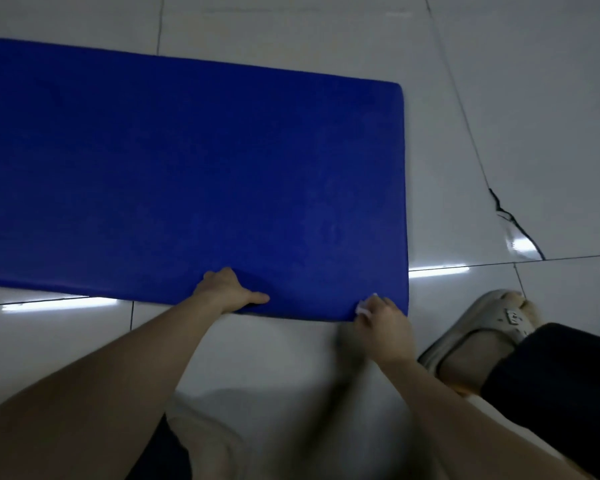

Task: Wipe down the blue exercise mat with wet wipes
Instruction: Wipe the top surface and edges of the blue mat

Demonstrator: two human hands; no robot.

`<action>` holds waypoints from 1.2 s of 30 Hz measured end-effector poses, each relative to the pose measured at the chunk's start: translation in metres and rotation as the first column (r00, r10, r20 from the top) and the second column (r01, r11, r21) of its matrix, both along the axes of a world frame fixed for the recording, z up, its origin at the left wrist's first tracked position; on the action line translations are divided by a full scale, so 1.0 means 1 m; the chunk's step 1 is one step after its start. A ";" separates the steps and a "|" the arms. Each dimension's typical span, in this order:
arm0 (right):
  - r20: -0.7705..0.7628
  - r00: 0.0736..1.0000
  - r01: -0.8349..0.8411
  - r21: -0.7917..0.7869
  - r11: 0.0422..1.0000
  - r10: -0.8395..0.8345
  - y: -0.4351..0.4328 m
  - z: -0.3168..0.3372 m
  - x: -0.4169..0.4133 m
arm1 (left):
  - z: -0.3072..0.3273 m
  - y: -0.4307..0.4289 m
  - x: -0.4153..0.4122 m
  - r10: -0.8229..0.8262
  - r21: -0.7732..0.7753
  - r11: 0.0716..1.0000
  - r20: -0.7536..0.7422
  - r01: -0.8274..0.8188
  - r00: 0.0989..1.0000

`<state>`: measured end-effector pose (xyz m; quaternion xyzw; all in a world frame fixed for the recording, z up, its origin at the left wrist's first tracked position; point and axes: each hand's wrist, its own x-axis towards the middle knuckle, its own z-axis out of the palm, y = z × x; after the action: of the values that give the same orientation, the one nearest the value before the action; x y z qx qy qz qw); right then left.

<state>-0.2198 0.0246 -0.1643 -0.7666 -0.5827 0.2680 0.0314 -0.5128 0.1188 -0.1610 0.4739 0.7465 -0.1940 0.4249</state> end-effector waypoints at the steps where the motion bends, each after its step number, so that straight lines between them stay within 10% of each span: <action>1: 0.017 0.997 0.074 -0.006 0.997 -0.074 -0.005 0.000 0.004 | 0.000 -0.001 0.000 -0.012 0.002 1.000 -0.011 0.012 1.000; 6: -0.080 0.983 0.165 -0.018 0.986 -0.166 0.000 -0.006 -0.052 | -0.004 -0.003 0.001 -0.039 0.045 0.998 -0.038 0.041 0.999; 15: -0.169 0.963 -0.220 -0.049 0.974 0.209 0.021 -0.002 -0.138 | -0.008 0.000 0.001 -0.072 0.047 0.996 -0.095 0.077 0.993; 28: -0.003 0.853 0.521 -0.008 0.853 -0.521 0.004 -0.004 -0.006 | -0.005 -0.003 0.002 -0.051 0.046 0.998 -0.054 0.053 0.997; 36: -0.197 0.979 -0.058 -0.076 0.995 0.042 0.026 -0.004 -0.136 | -0.007 -0.003 0.003 -0.072 0.049 0.996 -0.113 0.078 0.991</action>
<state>-0.3563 0.0508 -0.1687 -0.7222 -0.5846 0.3663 0.0502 -0.5095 0.1162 -0.1680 0.5011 0.7557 -0.2159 0.3621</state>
